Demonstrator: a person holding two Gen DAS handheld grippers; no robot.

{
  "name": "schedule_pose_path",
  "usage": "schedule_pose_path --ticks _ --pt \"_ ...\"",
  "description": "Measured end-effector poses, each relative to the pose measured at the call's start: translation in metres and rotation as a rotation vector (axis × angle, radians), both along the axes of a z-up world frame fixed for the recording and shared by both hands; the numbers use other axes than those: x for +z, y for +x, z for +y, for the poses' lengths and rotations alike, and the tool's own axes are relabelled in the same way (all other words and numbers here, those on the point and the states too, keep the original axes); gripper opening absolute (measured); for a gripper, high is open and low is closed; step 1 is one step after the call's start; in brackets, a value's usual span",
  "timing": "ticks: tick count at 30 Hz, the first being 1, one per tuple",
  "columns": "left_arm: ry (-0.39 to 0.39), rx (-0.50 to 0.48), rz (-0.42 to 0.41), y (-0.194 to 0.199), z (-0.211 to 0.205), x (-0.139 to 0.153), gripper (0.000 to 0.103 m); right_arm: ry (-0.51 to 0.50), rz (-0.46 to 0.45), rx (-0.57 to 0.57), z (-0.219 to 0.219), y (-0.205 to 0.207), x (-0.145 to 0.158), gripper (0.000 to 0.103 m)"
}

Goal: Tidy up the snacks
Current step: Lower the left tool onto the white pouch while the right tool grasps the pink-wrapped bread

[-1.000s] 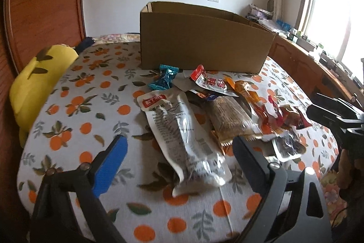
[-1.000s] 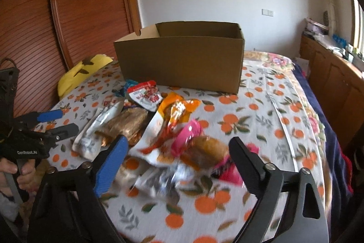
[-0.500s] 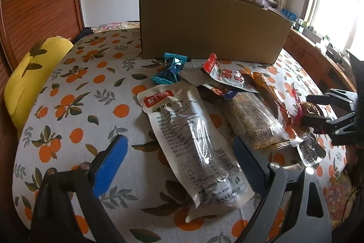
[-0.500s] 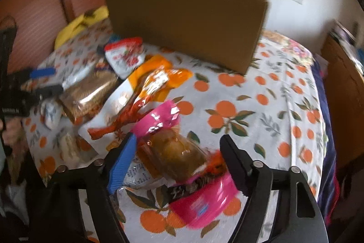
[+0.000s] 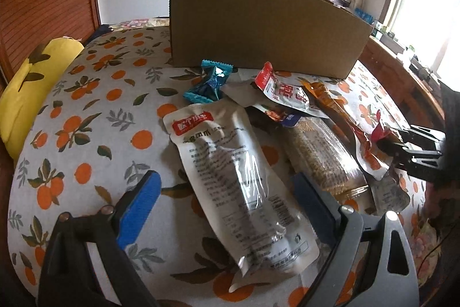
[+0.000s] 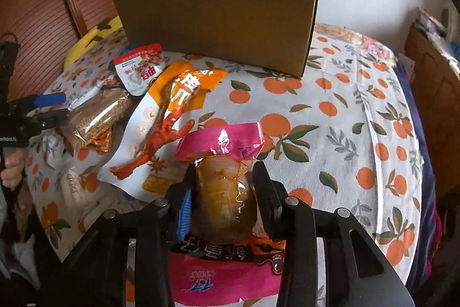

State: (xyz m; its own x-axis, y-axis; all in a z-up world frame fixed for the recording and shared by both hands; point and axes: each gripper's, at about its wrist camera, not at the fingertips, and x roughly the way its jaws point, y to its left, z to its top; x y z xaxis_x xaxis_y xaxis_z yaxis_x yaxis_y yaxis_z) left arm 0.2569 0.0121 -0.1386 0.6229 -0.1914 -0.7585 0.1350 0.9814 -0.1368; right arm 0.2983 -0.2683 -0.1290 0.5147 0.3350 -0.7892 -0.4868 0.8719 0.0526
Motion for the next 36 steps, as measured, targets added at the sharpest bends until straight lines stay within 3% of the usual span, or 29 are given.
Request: schedule_pose_path --ticks 8,14,25,32,36 --pt "-0.008 0.023 0.045 0.015 -0.001 -0.005 0.093 -0.024 -0.051 -0.006 0.006 -0.004 -0.003 0.038" --pt "0.068 0.025 0.058 0.019 -0.007 -0.010 0.083 -0.027 -0.063 -0.010 0.005 -0.006 -0.004 0.038" --pt "0.140 0.028 0.069 0.022 -0.017 -0.014 0.087 -0.021 -0.065 -0.011 0.004 -0.006 -0.005 0.038" --pt "0.122 0.016 0.032 0.010 -0.014 -0.008 0.056 -0.019 -0.065 -0.011 0.004 -0.007 -0.005 0.038" --pt "0.116 -0.015 0.038 0.001 -0.012 -0.004 0.052 -0.021 -0.066 -0.011 0.004 -0.007 -0.005 0.038"
